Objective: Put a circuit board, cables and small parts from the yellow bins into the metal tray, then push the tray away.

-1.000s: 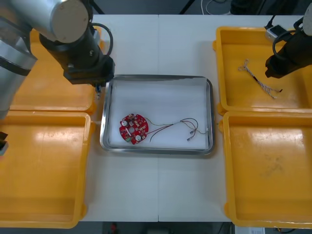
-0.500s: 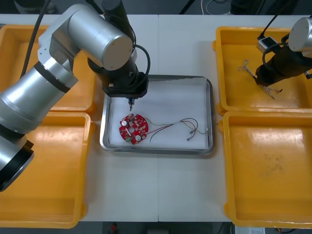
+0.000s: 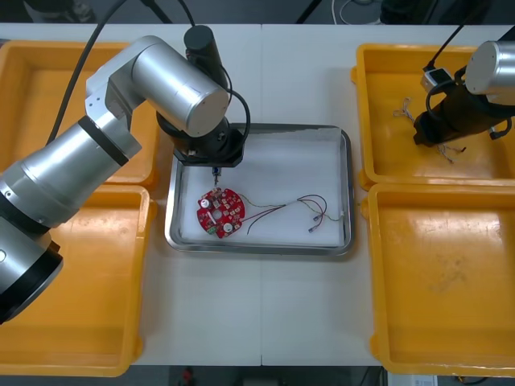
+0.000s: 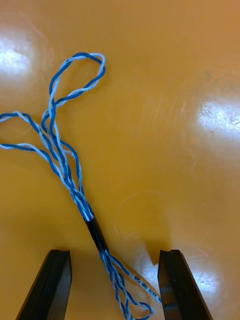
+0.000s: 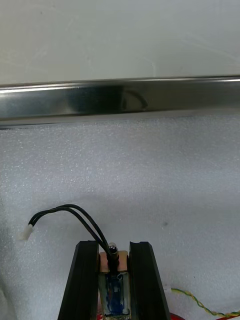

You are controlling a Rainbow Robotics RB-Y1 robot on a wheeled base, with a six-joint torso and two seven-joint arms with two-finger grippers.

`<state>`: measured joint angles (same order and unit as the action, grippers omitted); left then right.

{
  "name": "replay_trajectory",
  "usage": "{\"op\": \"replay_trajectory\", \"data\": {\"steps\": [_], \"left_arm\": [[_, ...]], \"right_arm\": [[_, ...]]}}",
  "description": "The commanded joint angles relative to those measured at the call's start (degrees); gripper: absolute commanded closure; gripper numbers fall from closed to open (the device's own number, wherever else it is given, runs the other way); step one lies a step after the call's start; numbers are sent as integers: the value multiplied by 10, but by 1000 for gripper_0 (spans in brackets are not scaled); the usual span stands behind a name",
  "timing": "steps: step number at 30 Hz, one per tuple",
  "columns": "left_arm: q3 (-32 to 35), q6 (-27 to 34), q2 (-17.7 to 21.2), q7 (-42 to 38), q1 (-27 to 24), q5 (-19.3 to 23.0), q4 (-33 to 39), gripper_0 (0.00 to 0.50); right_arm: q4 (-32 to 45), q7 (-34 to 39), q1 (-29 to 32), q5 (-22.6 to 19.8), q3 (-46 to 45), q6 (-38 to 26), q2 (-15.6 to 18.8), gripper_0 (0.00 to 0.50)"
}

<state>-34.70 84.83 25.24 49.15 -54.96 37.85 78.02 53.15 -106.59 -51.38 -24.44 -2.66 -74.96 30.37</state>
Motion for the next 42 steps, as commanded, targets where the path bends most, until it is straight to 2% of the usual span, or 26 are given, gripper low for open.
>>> {"op": "replay_trajectory", "data": {"steps": [1, 2, 4, 5, 6, 8, 9, 14, 15, 16, 17, 18, 24, 27, 34, 42], "left_arm": [[-5, -7, -16, 5, -29, -10, 1, 499], [-5, -7, -16, 6, -29, -11, 0, 498], [-5, -6, -16, 8, -29, -11, 1, 495], [-5, -5, -16, 9, -29, -12, 1, 433], [-5, -5, -17, 9, -29, -13, 1, 263], [-5, -5, -16, 8, -29, -14, 1, 52], [-5, -5, -16, 8, -29, -14, 1, 0], [-5, -5, -16, 6, -29, -16, 1, 0], [-5, -5, -16, 5, -29, -16, 1, 0], [-5, -4, -16, 4, -30, -16, 1, 0], [-4, -3, -16, 2, -30, -16, 2, 0], [-2, -1, -15, 2, -29, -16, 3, 0], [33, 39, -15, -4, -32, -10, 20, 0], [51, 68, -14, -9, -36, -10, 35, 0], [118, 137, -5, -14, -50, -9, 60, 0], [194, 159, 32, 1, -60, 0, 63, 0]], "right_arm": [[-2, 23, -25, -5, 28, 5, -1, 14], [-8, 23, -25, -5, 27, 5, -1, 31], [-17, 19, -25, -5, 20, 7, -1, 35], [-21, 17, -24, -5, 17, 7, -1, 36], [-25, 17, -25, -6, 16, 8, -1, 35], [-30, 16, -24, -6, 14, 8, -1, 34], [-31, 16, -24, -6, 14, 8, -1, 35], [-31, 15, -14, -7, -2, 10, 2, 34], [-31, 14, -13, -8, -4, 10, 3, 79], [-31, 12, -11, -8, -8, 12, 3, 246], [-31, 10, -9, -8, -9, 13, 3, 475], [-31, 9, -7, -9, -9, 15, 4, 500], [-21, -3, -5, -10, -9, 14, 11, 500], [2, -6, -5, -3, -13, -9, 16, 500], [93, -15, -2, 3, -63, -123, 24, 500], [183, -22, 0, 6, -71, -221, 31, 500]]}}
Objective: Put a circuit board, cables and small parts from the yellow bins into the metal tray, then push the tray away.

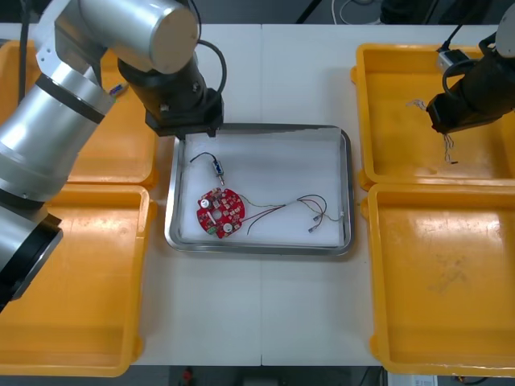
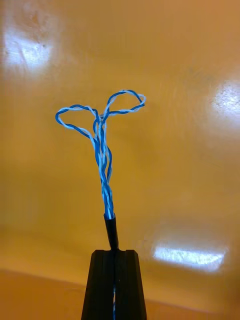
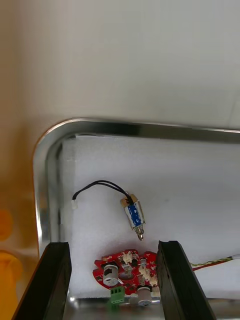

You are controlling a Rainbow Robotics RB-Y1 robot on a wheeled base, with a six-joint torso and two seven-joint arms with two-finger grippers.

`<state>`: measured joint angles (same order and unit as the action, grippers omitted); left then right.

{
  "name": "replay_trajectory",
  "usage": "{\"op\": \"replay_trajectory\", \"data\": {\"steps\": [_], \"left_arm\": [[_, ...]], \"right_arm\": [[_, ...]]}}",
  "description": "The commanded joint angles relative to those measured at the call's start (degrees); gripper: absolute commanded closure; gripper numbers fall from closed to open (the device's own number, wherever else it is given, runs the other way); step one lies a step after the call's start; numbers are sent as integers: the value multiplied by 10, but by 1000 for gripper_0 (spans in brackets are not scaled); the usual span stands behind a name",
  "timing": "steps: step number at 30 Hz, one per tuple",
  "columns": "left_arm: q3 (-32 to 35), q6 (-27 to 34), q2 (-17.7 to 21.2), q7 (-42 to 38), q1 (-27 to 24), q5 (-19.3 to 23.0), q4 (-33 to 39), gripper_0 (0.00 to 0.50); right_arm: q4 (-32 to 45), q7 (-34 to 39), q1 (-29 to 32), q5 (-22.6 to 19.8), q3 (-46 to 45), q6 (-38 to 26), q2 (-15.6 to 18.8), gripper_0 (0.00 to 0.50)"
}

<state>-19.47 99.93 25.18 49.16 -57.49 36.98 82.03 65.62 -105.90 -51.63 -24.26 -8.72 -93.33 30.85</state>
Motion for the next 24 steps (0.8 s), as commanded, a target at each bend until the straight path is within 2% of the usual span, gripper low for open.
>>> {"op": "replay_trajectory", "data": {"steps": [1, 9, 14, 19, 24], "left_arm": [[50, 8, 40, 4, -34, 9, 23, 0], [74, 11, 94, 74, -34, 7, 16, 0], [84, 4, 119, 131, -34, 11, -1, 0], [113, -13, 122, 195, -35, 20, -31, 0], [123, -59, 128, 272, -39, 26, -65, 0]], "right_arm": [[75, -31, 2, 3, -10, -54, 27, 500], [190, -42, 6, -16, 4, -167, 26, 500], [283, -46, 29, -51, 18, -167, 27, 500], [350, -48, 49, -100, 20, -167, 29, 500], [411, -52, 55, -154, 43, -167, 28, 500]]}}
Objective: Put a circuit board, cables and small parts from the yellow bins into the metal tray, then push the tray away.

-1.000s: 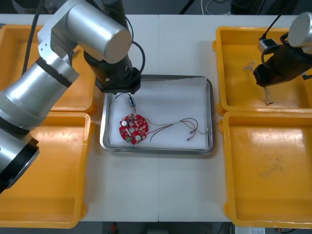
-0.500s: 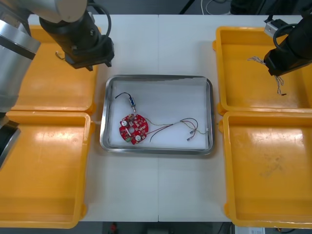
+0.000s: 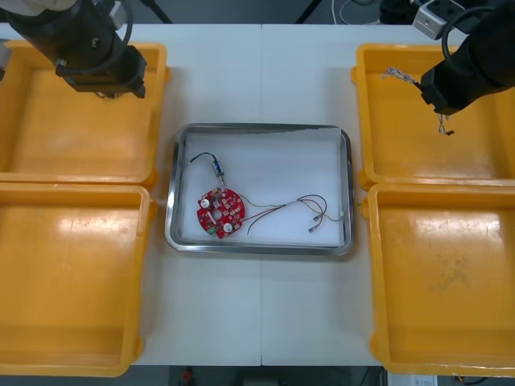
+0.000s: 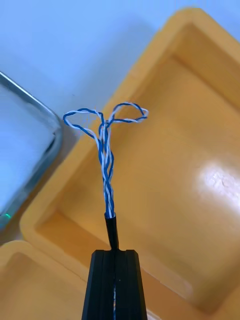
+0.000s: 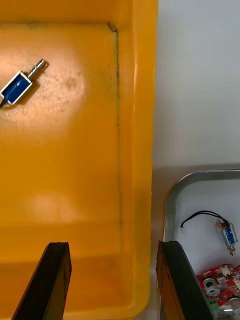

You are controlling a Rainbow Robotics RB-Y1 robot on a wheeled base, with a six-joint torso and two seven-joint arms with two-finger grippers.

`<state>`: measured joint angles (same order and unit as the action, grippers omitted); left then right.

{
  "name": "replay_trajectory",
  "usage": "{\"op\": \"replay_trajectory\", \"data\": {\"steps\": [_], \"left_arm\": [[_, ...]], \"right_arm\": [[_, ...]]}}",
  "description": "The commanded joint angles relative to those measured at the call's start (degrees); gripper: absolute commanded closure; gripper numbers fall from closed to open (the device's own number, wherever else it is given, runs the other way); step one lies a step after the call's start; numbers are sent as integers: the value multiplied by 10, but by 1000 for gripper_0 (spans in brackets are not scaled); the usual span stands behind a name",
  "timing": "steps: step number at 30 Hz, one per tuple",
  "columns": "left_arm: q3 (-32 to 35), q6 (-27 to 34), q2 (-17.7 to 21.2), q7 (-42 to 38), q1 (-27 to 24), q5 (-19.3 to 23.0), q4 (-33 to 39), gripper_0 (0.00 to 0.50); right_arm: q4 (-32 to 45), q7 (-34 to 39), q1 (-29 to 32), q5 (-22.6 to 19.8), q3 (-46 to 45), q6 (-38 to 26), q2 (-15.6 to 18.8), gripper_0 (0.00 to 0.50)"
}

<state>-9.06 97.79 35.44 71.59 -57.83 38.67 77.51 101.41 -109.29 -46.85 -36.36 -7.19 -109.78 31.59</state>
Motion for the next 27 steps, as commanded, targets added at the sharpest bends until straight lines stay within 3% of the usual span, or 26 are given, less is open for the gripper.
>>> {"op": "replay_trajectory", "data": {"steps": [1, 5, 15, 27], "left_arm": [[19, -54, 28, 72, -36, 12, -34, 0], [19, -110, 31, 131, -36, 37, -87, 0], [19, -221, 28, 264, -59, 40, -200, 0], [19, -365, 6, 375, -71, 54, -317, 0]], "right_arm": [[69, -19, 6, -42, 38, -2, 22, 500], [107, -18, 6, -67, 74, -2, 22, 500], [159, -21, 4, -76, 195, -2, 15, 500], [133, -48, -17, 10, 313, 8, -31, 500]]}}
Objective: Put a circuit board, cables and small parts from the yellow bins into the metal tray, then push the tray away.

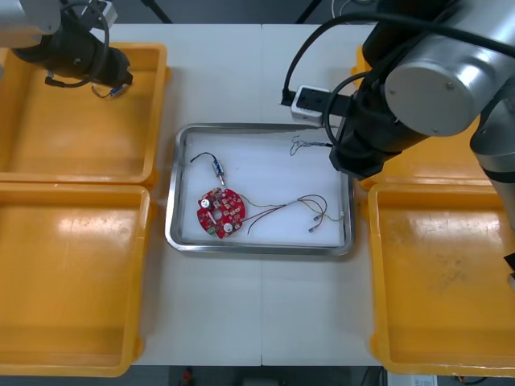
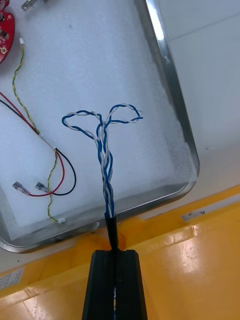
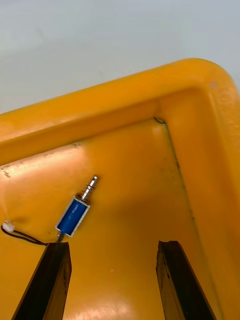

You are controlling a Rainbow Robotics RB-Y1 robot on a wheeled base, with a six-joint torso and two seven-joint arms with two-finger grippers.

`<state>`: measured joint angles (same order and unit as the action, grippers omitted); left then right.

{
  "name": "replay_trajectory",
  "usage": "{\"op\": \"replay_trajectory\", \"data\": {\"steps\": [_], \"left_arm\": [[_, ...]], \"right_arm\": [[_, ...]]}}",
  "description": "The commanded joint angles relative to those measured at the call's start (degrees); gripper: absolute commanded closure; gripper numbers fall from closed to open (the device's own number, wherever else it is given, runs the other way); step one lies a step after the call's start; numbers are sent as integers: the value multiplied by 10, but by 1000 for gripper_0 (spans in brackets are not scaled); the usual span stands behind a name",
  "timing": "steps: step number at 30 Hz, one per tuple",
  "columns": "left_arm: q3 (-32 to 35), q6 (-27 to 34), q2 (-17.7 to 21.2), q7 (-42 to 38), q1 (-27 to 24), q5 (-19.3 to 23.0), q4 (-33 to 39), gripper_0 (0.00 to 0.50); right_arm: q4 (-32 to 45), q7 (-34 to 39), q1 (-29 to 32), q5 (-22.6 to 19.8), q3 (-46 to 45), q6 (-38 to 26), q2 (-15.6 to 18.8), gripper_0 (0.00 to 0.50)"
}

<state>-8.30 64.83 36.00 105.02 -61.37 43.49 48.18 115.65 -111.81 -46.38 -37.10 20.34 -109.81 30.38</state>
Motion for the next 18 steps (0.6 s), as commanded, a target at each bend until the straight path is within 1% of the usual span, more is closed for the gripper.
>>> {"op": "replay_trajectory", "data": {"steps": [1, 6, 11, 14, 18], "left_arm": [[12, -43, -1, 48, -36, 5, -30, 0], [12, -66, -4, 74, -36, 4, -46, 0], [12, -99, -15, 81, -36, 21, -77, 0], [12, -120, -22, 87, -35, 21, -92, 0], [12, -124, -25, 92, -34, 17, -99, 0]], "right_arm": [[-17, -25, -24, 25, 47, 21, -22, 500], [-60, -35, -39, 41, 80, 64, -40, 500], [-106, -41, -53, 61, 121, 108, -57, 500], [-131, -46, -54, 70, 142, 137, -60, 500], [-162, -54, -54, 83, 169, 176, -61, 500]]}}
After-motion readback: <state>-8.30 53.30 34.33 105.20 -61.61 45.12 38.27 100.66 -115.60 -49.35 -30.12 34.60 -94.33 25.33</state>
